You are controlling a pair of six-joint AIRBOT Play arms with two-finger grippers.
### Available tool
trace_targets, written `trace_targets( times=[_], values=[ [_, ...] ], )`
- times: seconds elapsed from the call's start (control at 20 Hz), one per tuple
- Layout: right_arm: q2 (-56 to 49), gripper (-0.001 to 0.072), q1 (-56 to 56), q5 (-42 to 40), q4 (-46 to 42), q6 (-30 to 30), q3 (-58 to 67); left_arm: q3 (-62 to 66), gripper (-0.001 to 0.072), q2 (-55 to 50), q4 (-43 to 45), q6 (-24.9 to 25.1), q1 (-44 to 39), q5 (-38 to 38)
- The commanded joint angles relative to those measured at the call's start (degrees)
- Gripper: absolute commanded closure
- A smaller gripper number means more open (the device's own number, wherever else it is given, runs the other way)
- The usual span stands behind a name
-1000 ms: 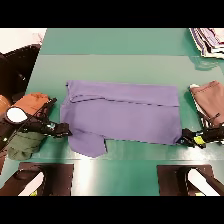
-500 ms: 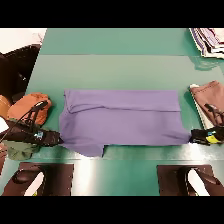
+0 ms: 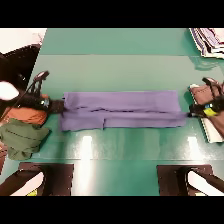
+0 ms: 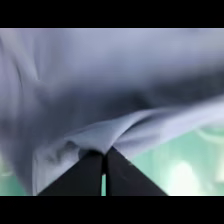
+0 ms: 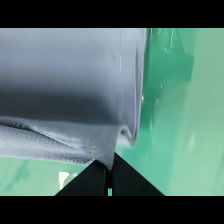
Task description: Fold the shirts.
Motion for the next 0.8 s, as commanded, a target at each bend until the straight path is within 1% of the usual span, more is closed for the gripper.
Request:
trace_targets(
  times=[0.0, 0.1, 0.2, 0.25, 0.3, 0.35, 0.4, 0.45, 0.55, 0.65, 0.7, 0.75],
  values=[
    [-12.0, 0.0696, 1.3, -4.6, 5.4, 0.5, 9.9, 10.6, 0.0682, -15.1, -0.1, 4.4, 0.1, 6.4],
    [-17.2, 0.0695, 1.3, -5.8, 7.9, 0.5, 14.5, 14.7, 0.0682, -20.9, -0.1, 4.3, 0.1, 7.7],
    [-21.7, 0.0694, 1.3, -5.1, 10.1, 0.5, 18.5, 16.3, 0.0681, -23.7, -0.1, 4.2, 0.1, 9.2],
    [-23.8, 0.0642, 1.3, -4.7, 12.2, 0.5, 20.2, 16.4, 0.0678, -24.0, -0.1, 3.8, 0.1, 10.1],
    [-25.6, 0.0413, 0.9, -4.6, 14.6, 0.5, 21.8, 16.5, 0.0473, -24.0, -0.1, 3.7, 0.1, 10.8],
    [-26.9, 0.0309, 0.2, -4.5, 17.3, 0.4, 23.0, 17.0, 0.0171, -24.0, 0.0, 2.6, 0.1, 10.9],
    [-27.7, 0.0309, -0.7, -4.3, 20.4, -1.1, 23.8, 17.9, 0.0155, -24.0, 0.2, 1.7, 0.1, 9.8],
    [-27.6, 0.031, -1.8, -3.5, 22.6, -2.1, 23.9, 19.5, 0.0226, -23.9, 0.5, 1.3, 0.1, 6.8],
    [-26.7, 0.0309, -4.7, -0.2, 23.5, -4.7, 23.2, 22.2, 0.0225, -23.3, 0.6, 1.3, 0.1, 0.3],
    [-25.1, 0.0309, -8.8, 2.2, 23.5, -5.6, 19.5, 22.4, 0.0225, -22.1, 0.3, 1.3, 0.1, -1.7],
    [-24.8, 0.0277, -11.0, 3.1, 23.6, -6.1, 17.1, 22.4, 0.0226, -21.9, 0.0, 1.3, 0.1, -1.9],
    [-25.0, 0.0197, -12.7, 3.7, 23.7, -6.2, 15.1, 22.4, 0.0243, -21.9, -0.8, 1.1, 0.1, -1.9]
  ],
)
